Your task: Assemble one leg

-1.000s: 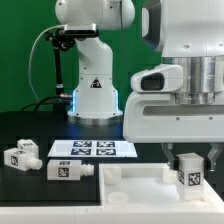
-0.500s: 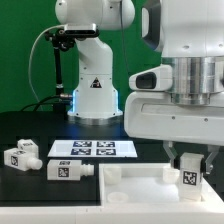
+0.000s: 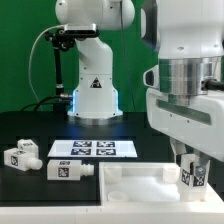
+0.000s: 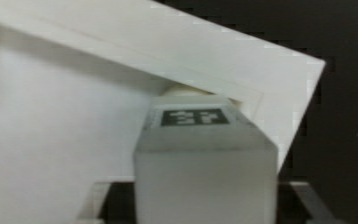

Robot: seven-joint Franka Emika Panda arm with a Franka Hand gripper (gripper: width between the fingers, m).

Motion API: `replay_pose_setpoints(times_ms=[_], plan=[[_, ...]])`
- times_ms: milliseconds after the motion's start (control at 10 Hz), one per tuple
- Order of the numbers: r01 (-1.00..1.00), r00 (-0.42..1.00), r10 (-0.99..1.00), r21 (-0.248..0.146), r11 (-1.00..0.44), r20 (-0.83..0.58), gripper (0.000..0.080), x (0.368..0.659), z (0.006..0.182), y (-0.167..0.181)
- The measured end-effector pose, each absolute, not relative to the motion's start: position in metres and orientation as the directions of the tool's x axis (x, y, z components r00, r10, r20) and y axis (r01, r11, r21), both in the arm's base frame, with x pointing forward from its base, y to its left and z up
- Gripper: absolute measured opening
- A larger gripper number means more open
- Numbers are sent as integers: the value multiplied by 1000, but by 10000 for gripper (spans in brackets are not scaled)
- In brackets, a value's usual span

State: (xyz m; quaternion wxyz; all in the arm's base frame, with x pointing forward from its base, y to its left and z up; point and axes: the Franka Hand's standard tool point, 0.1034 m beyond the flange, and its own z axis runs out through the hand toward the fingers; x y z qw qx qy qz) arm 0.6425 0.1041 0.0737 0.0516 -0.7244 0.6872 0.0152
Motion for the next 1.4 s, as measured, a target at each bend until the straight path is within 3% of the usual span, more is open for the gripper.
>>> replay_pose_setpoints(times_ms=[100, 300, 400, 500, 600, 700, 1200, 1300, 1400], plan=[[-998, -28, -995, -45, 33, -99, 287, 642, 74, 104], [-998, -44, -994, -44, 48, -98, 287, 642, 74, 103], [-999, 27, -995, -50, -22, -93, 356, 642, 74, 103], [-982, 180, -980, -65, -175, -82, 356, 643, 74, 103], [-922, 385, -921, -84, -379, -66, 555, 644, 75, 104], [-831, 553, -831, -97, -547, -52, 623, 643, 74, 107], [-612, 789, -614, -108, -783, -20, 649, 643, 74, 108], [-364, 931, -366, -91, -927, 10, 649, 643, 75, 113], [-272, 962, -274, -90, -958, 17, 649, 647, 78, 116]])
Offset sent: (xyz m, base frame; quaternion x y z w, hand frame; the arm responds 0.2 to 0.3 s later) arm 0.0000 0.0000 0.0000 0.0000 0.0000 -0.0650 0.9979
